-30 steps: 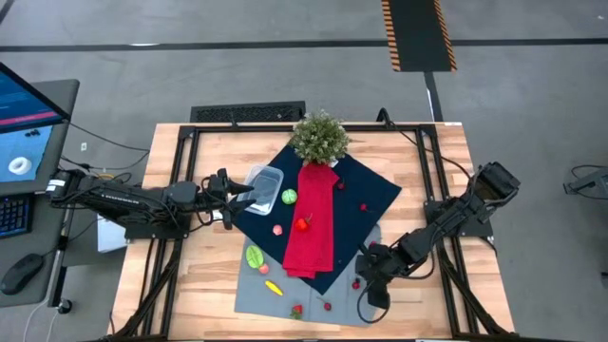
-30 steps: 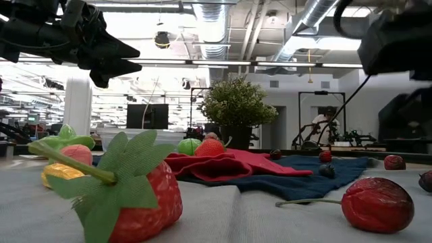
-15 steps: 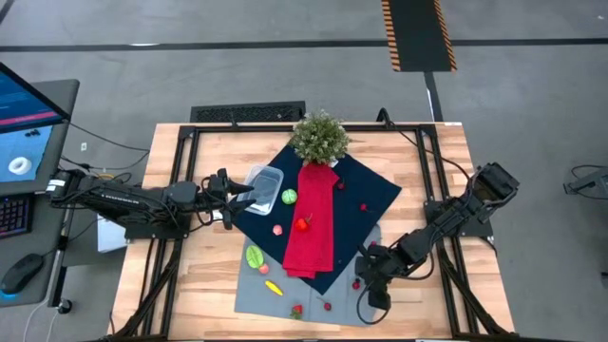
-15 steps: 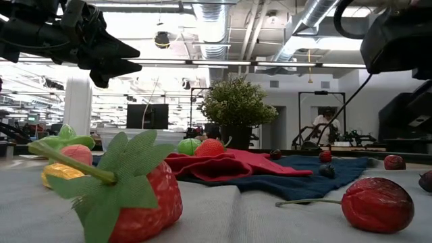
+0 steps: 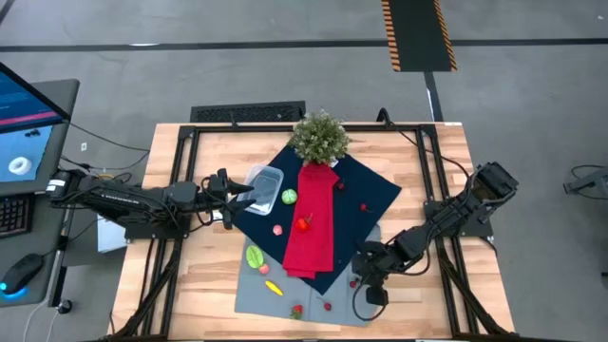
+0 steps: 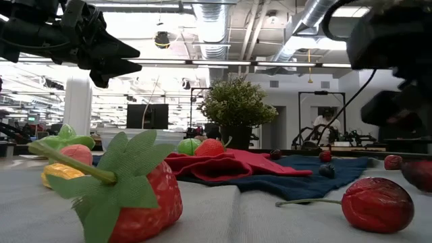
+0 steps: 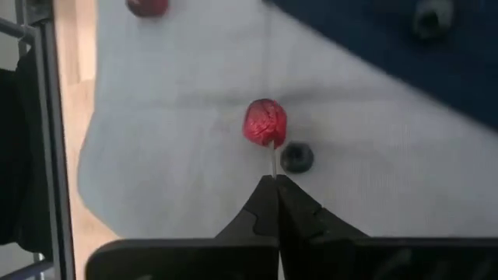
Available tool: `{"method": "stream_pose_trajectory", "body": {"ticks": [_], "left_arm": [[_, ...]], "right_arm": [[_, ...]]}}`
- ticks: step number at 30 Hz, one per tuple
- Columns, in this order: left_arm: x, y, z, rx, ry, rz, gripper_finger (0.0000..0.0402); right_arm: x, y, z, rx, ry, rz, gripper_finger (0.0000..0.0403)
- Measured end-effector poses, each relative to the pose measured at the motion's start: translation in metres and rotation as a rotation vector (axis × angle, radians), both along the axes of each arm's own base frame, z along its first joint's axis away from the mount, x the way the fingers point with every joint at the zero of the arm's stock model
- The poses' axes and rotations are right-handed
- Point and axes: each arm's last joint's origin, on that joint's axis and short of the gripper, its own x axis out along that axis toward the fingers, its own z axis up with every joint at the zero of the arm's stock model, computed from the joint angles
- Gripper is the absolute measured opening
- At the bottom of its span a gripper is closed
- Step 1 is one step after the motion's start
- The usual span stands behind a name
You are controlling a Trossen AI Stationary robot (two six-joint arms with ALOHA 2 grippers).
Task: Pick and placing Produce into tupperware
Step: Put the red cherry into the transparent bin
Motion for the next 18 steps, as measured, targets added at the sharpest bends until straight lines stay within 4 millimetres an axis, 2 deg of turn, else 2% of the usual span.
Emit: {"method": "stream_pose_trajectory", "body": {"ticks": [4, 10, 18], "left_arm": [[0.0, 0.0, 0.0, 0.0, 0.0, 0.0, 0.0204], [0.0, 0.0, 0.0, 0.0, 0.0, 0.0, 0.0204], [0.0, 0.0, 0.0, -0.002, -0.001, 0.0, 0.0204]], "right_arm": [[0.011, -0.002, 0.01, -0.015, -0.048, 0.028, 0.0017], [0.029, -0.011, 0.028, -0.138, -0.137, 0.069, 0.001], [0.062, -0.04, 0.053, -0.315, -0.318, 0.062, 0.001]]}}
